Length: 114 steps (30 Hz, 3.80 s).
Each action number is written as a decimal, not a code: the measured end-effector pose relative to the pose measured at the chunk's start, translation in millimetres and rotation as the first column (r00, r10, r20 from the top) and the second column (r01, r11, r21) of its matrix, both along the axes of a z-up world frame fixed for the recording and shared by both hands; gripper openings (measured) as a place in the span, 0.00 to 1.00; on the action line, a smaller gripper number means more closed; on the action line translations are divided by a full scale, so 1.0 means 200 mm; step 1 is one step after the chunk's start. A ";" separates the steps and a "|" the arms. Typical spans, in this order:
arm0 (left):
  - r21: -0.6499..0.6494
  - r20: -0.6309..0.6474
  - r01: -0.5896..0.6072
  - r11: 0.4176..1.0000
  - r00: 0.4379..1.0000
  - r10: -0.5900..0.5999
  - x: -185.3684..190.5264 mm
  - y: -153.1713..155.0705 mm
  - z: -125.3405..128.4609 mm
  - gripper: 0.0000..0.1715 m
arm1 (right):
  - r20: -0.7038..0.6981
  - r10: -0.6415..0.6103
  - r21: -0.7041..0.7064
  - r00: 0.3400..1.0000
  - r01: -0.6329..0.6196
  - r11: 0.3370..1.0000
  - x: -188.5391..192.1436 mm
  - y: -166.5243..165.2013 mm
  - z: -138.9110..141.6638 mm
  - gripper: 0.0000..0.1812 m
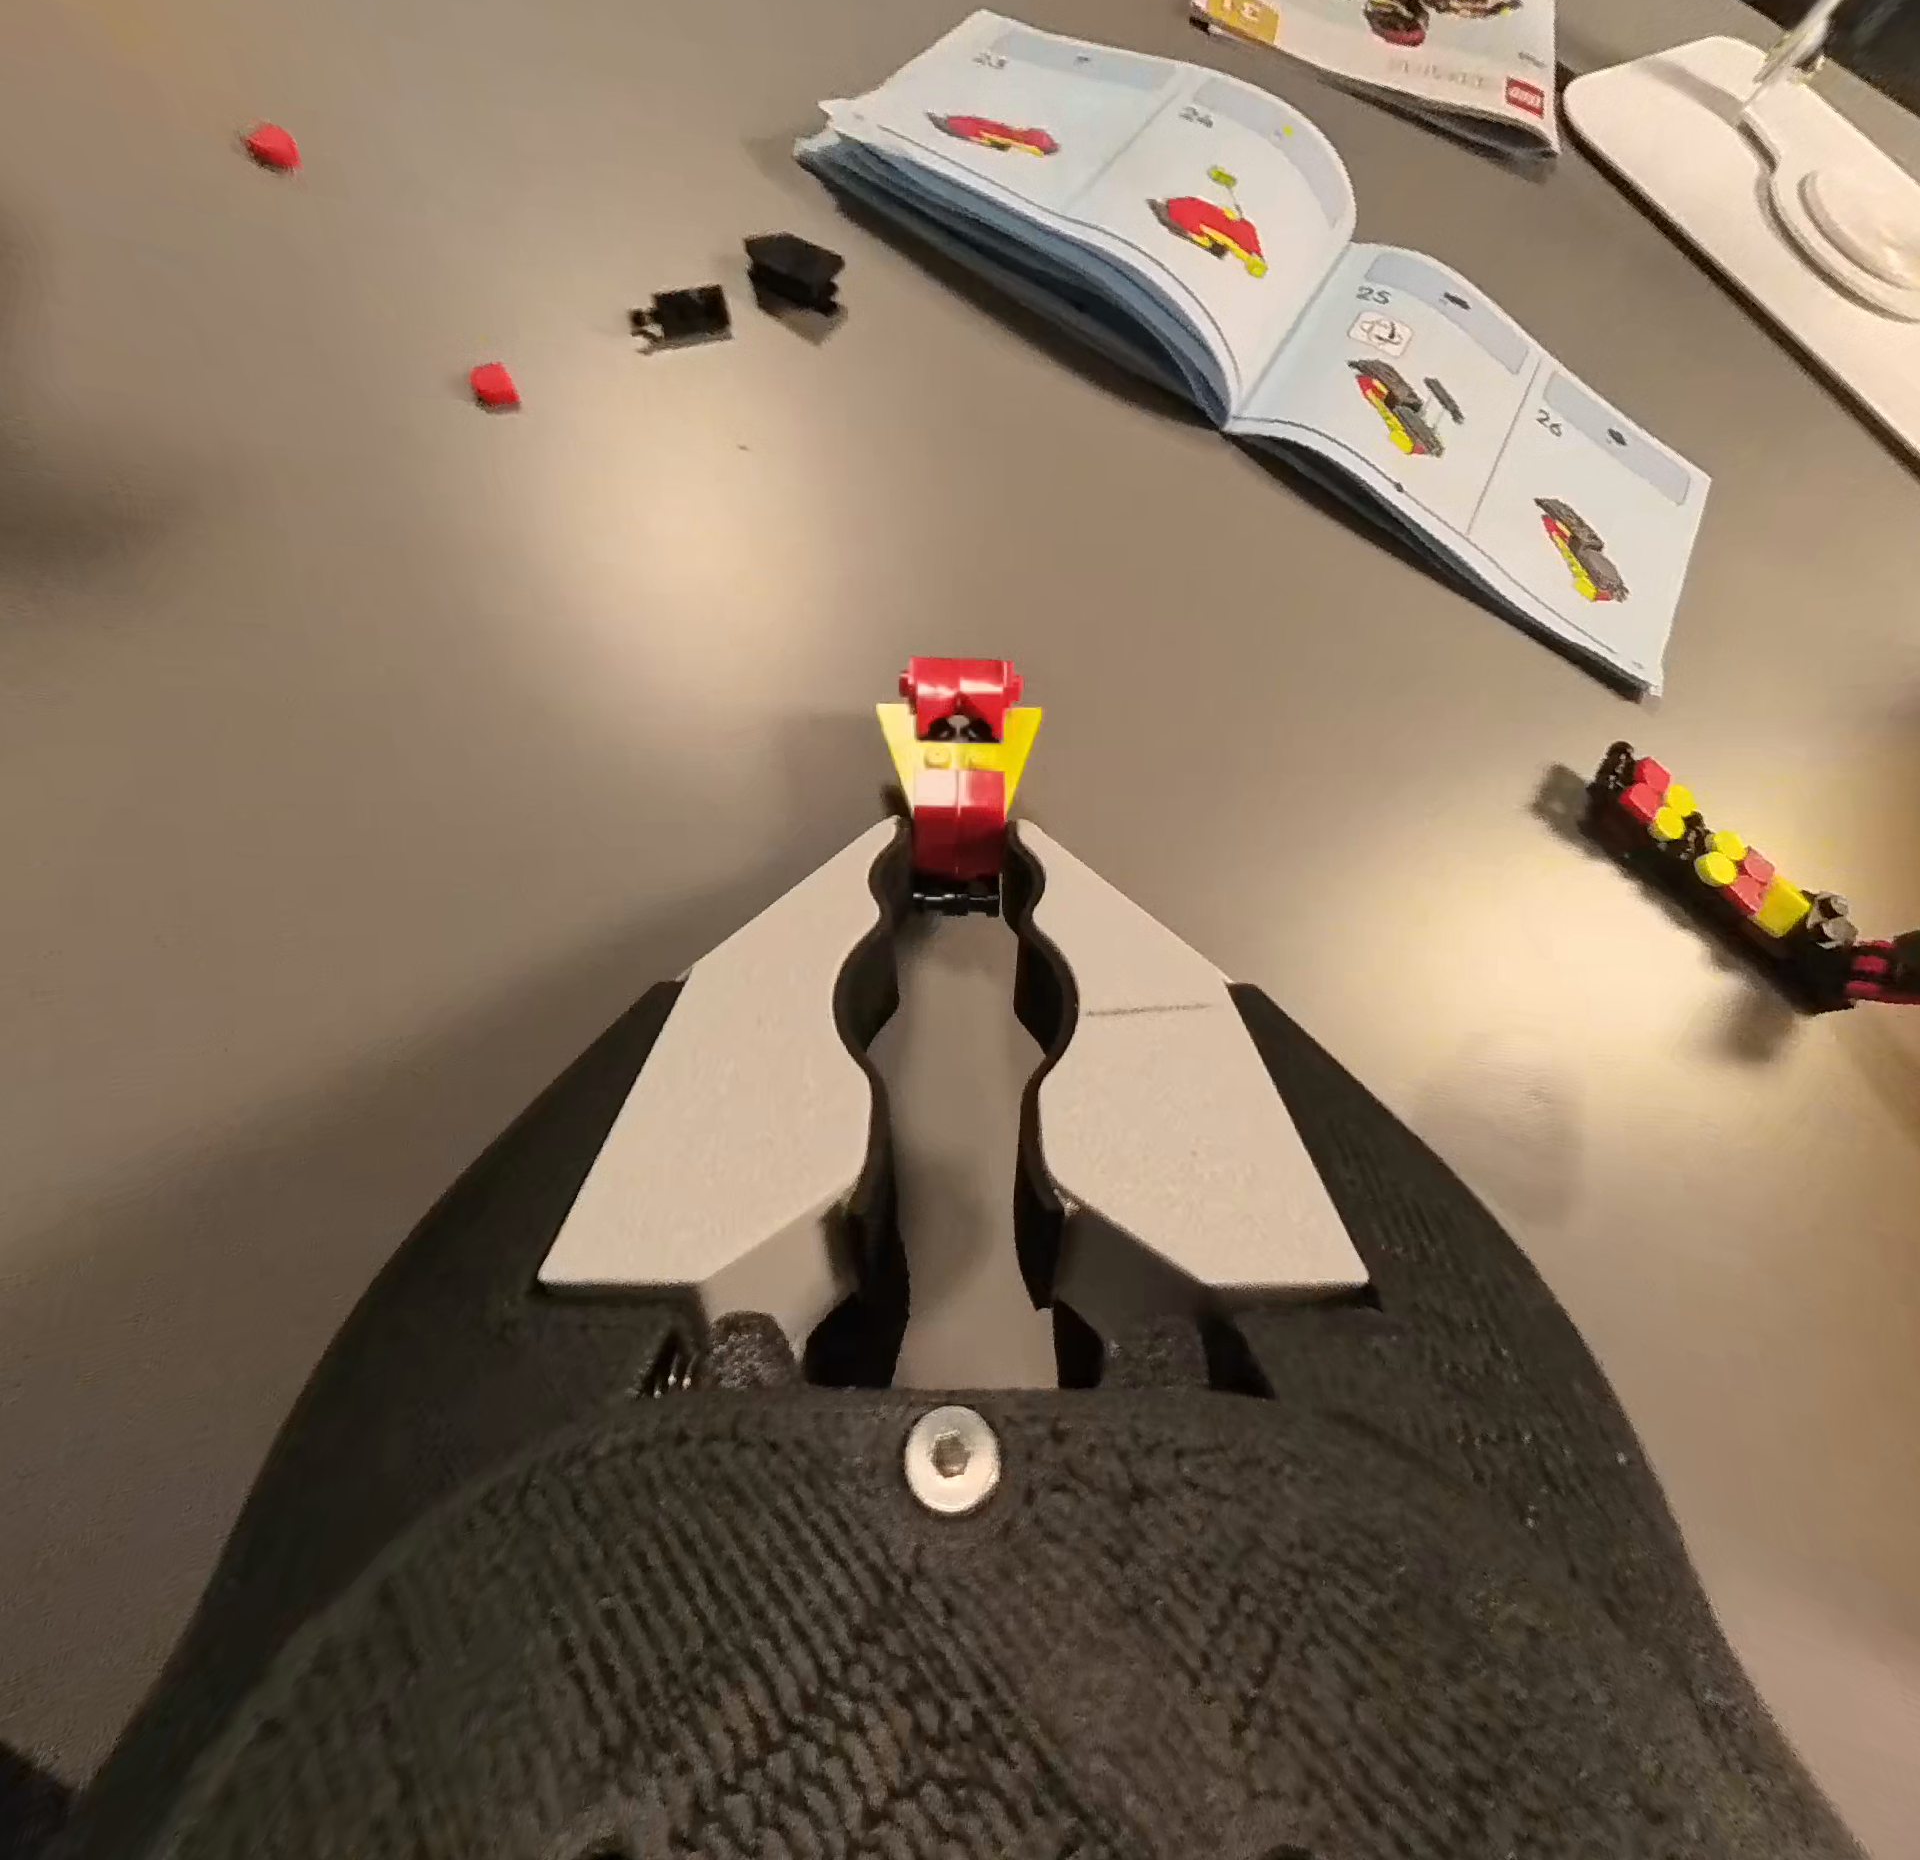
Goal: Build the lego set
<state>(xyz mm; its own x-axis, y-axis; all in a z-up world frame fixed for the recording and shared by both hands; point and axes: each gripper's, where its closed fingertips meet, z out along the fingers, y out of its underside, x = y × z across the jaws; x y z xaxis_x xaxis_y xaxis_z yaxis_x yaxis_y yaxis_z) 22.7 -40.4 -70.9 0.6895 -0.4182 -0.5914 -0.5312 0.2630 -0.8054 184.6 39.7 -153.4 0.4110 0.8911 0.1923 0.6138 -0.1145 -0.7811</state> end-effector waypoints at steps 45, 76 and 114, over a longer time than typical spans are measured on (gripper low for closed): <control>0.291 -0.681 -0.151 0.945 0.661 0.315 0.11 -0.07 -0.23 0.25 | -0.204 0.437 -0.040 0.876 -0.454 0.890 -0.64 -0.49 0.17 0.10; 0.338 -0.743 0.048 0.940 0.627 0.235 0.08 -0.07 -0.25 0.12 | 0.001 0.994 -0.038 0.109 -0.993 0.109 -0.63 -0.35 -0.01 0.15; 0.383 -0.741 0.021 0.923 0.603 0.294 0.05 -0.03 -0.22 0.13 | -0.087 0.993 -0.043 0.084 -0.996 0.080 -0.73 -0.51 0.27 0.03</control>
